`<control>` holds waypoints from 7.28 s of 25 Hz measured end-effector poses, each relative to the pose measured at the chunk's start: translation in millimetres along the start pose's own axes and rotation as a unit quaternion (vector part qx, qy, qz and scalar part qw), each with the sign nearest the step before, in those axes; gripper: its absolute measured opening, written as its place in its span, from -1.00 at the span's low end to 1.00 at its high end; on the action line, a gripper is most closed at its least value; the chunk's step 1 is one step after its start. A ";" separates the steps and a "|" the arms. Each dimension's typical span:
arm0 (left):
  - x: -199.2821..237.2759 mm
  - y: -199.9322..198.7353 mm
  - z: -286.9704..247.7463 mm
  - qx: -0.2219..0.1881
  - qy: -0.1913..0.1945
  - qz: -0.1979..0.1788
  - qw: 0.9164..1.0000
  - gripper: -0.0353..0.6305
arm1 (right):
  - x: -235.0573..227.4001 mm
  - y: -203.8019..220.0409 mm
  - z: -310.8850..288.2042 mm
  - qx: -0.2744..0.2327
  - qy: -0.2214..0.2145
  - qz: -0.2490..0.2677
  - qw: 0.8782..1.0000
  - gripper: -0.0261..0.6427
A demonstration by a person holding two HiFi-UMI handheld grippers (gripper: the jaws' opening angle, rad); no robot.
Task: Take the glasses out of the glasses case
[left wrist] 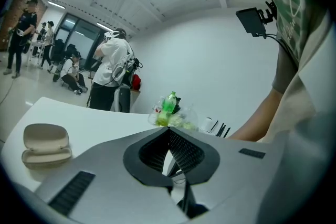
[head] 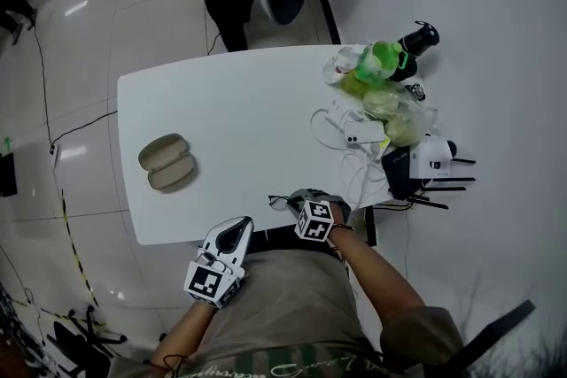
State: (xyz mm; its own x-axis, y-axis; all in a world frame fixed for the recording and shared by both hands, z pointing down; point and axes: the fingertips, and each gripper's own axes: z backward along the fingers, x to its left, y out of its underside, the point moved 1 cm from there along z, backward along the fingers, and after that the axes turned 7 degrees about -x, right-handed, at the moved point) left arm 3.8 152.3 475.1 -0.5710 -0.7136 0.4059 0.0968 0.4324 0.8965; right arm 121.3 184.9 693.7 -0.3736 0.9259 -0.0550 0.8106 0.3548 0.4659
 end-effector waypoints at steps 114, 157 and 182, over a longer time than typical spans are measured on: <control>-95.2 37.0 -94.6 0.006 -0.093 -0.052 0.994 -0.87 | 10.6 134.5 58.9 -0.048 -0.066 0.091 0.993 -0.87; -96.6 42.6 -103.1 0.018 -0.086 -0.042 0.995 -0.87 | 9.0 136.3 57.9 -0.041 -0.063 0.101 0.992 -0.86; -97.6 41.6 -91.0 0.018 -0.098 -0.041 0.994 -0.87 | 6.7 133.5 56.9 -0.023 -0.081 0.093 0.992 -0.72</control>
State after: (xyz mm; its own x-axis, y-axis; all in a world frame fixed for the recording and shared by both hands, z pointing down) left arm 137.7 189.7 489.0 -0.7233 -0.6284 0.2863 0.0158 0.3994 0.9166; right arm 252.7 245.8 705.3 -0.1396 0.9846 -0.1049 0.8359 0.1740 0.5206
